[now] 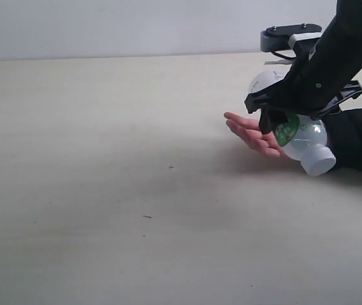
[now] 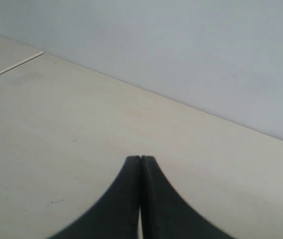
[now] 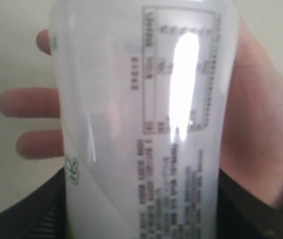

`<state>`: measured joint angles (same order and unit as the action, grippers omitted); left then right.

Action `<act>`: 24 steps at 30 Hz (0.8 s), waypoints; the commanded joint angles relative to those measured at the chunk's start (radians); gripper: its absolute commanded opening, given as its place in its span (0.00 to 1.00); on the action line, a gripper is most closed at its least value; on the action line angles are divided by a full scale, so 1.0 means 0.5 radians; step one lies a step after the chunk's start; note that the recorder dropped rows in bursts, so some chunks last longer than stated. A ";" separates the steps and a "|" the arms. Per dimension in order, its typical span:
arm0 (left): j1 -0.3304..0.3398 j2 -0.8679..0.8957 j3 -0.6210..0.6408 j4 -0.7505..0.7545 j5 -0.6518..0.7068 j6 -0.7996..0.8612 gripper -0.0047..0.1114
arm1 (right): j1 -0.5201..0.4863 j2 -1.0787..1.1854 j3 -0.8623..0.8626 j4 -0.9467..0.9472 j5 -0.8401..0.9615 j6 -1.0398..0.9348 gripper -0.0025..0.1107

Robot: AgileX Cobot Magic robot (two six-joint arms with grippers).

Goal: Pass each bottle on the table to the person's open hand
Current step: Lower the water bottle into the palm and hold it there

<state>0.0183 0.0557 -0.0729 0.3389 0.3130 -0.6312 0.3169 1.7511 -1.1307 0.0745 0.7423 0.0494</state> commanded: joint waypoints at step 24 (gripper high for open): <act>0.005 -0.003 0.006 0.001 -0.002 0.005 0.04 | -0.007 0.271 0.012 -0.322 -0.267 0.223 0.51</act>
<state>0.0183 0.0557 -0.0729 0.3389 0.3130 -0.6312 0.3169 1.8803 -1.1307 -0.0753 0.6252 0.1590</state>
